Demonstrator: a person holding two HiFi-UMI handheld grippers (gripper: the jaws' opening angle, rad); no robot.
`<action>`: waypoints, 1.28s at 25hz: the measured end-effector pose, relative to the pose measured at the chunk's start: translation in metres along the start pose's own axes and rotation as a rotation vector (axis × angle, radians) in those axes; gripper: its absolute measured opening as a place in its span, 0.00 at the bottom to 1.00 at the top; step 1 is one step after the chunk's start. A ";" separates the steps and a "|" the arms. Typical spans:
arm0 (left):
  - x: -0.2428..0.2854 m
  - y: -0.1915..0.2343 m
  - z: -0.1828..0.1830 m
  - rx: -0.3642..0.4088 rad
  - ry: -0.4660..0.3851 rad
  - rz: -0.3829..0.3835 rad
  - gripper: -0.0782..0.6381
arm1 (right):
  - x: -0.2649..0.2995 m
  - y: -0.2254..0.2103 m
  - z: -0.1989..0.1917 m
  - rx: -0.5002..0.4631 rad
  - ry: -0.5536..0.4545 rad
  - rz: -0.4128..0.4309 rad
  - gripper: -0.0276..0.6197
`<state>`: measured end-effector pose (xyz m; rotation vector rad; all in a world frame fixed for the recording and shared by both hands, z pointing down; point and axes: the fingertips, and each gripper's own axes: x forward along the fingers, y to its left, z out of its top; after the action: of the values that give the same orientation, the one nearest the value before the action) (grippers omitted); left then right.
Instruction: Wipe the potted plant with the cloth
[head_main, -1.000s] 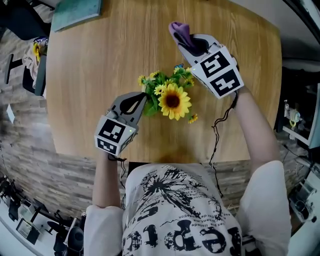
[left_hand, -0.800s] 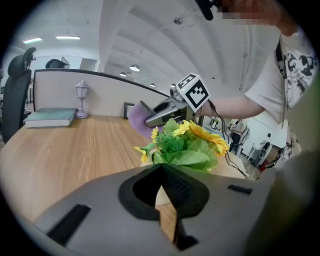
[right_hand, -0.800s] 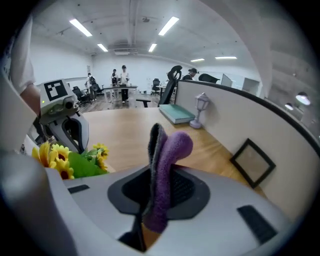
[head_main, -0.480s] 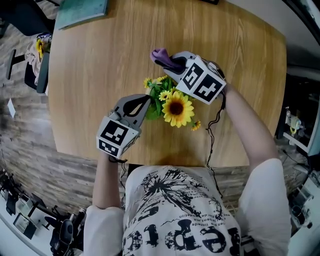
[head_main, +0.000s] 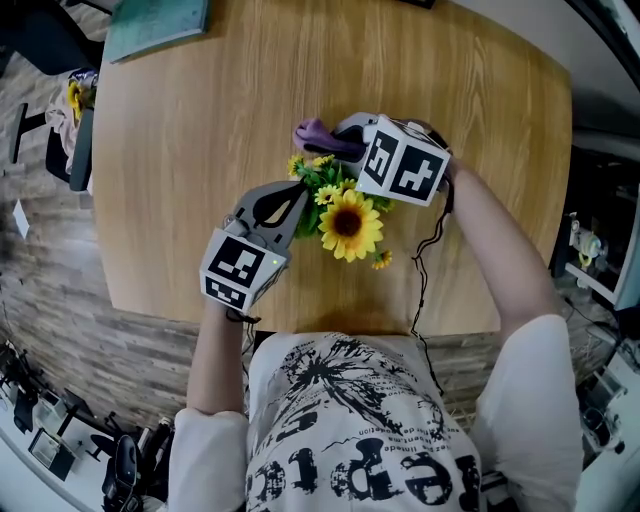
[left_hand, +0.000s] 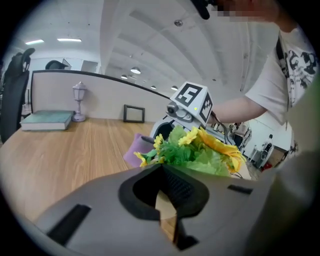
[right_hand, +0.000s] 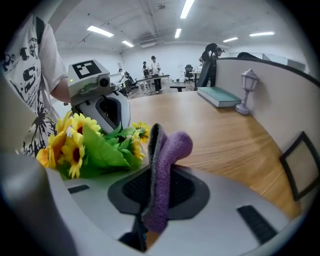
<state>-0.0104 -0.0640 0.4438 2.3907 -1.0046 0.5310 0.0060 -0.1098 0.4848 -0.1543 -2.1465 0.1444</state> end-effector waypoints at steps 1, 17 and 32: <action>0.000 0.001 0.000 -0.010 -0.004 -0.003 0.11 | 0.000 0.001 -0.001 0.000 0.006 0.009 0.15; -0.004 0.005 0.000 -0.067 -0.067 -0.005 0.11 | 0.002 0.024 -0.023 -0.149 0.133 0.169 0.14; 0.000 0.008 0.005 -0.112 -0.086 0.029 0.11 | -0.017 0.047 -0.058 -0.141 0.151 0.218 0.14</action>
<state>-0.0155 -0.0713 0.4423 2.3194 -1.0786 0.3744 0.0665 -0.0635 0.4949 -0.4682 -1.9849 0.1036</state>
